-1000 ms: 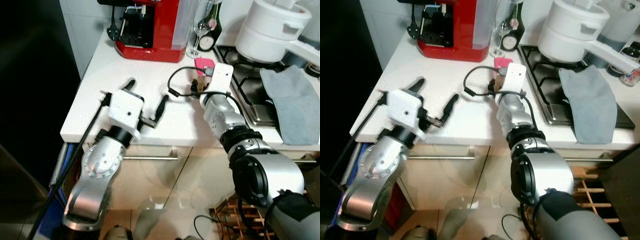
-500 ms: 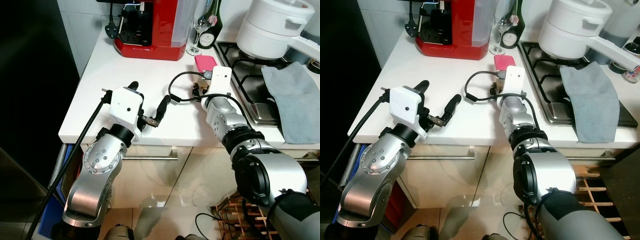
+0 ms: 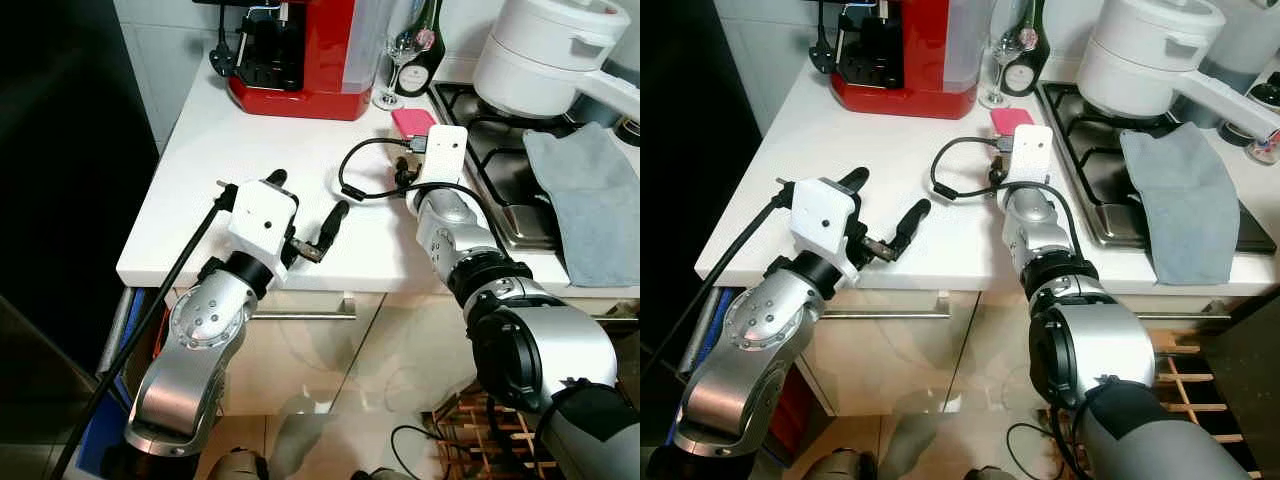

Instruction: Restocking fridge

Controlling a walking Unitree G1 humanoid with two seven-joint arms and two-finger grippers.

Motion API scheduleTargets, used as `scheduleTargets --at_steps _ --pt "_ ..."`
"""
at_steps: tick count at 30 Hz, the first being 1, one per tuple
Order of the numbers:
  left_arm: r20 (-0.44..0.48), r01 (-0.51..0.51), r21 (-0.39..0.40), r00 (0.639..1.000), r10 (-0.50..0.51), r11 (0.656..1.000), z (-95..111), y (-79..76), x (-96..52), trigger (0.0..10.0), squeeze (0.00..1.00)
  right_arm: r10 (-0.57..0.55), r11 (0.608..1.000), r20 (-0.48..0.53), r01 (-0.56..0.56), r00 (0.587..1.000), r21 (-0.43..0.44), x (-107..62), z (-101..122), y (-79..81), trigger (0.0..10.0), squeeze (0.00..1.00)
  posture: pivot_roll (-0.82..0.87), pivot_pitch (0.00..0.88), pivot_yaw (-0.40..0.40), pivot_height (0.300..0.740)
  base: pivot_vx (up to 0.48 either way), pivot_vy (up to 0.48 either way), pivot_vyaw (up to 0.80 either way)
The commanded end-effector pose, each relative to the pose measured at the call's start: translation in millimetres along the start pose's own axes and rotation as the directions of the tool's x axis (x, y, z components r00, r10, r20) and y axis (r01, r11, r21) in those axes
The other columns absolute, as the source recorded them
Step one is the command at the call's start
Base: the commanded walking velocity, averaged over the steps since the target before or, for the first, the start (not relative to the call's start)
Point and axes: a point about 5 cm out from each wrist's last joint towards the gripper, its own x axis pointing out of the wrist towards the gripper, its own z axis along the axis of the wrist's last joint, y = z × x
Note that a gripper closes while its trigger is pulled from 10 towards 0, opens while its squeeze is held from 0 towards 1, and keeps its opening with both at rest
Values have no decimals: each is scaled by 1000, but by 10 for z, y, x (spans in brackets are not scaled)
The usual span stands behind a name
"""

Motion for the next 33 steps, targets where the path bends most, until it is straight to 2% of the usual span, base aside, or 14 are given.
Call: scheduleTargets --at_steps 1,13,17,18,20,21,22,23,24,25,27,32,33 --pt "9 13 13 1000 -13 1000 26 -17 9 10000 0 1 1000 18 -1 1000 -10 11 58 -19 0 0 194 37 -73 740 0 0 0" --pt "4 17 29 1000 -17 999 6 -1 30 10000 0 73 997 152 -74 986 1 -32 136 182 0 0 176 26 -73 740 0 0 0" --pt "4 24 29 1000 -24 999 -13 1 68 10000 0 70 998 264 -68 962 -17 -70 237 197 0 0 149 8 -71 740 0 0 0" --pt "9 26 34 1000 -27 999 -17 6 97 10000 0 57 998 352 -45 934 -42 -113 309 173 0 0 141 0 -73 740 0 0 0" --pt "11 26 41 1000 -27 999 -27 17 127 10000 0 50 998 403 -30 914 -56 -144 348 152 0 0 134 0 -74 740 0 0 0" --pt "12 24 49 1000 -25 999 -29 21 139 10000 0 45 998 437 -23 898 -57 -174 367 130 0 616 131 0 -75 740 0 0 0" --pt "12 23 55 1000 -24 998 -30 22 147 10000 0 42 998 460 -18 887 -56 -196 379 115 0 733 131 0 -75 740 0 0 0" --pt "7 18 61 1000 -18 998 -45 31 167 10000 0 50 998 499 -21 865 -64 -249 387 84 1490 1000 118 0 -73 740 0 0 0" --pt "2 11 63 1000 -11 998 -63 46 194 10000 0 57 997 520 -22 852 -73 -283 386 62 4941 1000 109 0 -71 740 0 0 0" --pt "-3 0 54 1000 0 999 -78 60 212 10000 0 58 997 538 -20 841 -76 -327 374 31 10000 1000 105 0 -71 740 0 0 0" --pt "-33 -35 13 999 35 999 -148 112 286 10000 0 40 997 571 4 820 -76 -431 353 -75 10000 1000 72 0 -60 740 0 0 0" --pt "-84 -86 14 993 87 996 -279 181 419 10000 0 10 993 649 71 761 -99 -589 437 -211 10000 1000 32 0 -49 740 0 0 0" --pt "-84 -86 14 993 87 996 -279 181 419 10000 0 10 993 649 71 761 -99 -589 437 -211 10000 1000 32 0 -49 740 0 0 0"
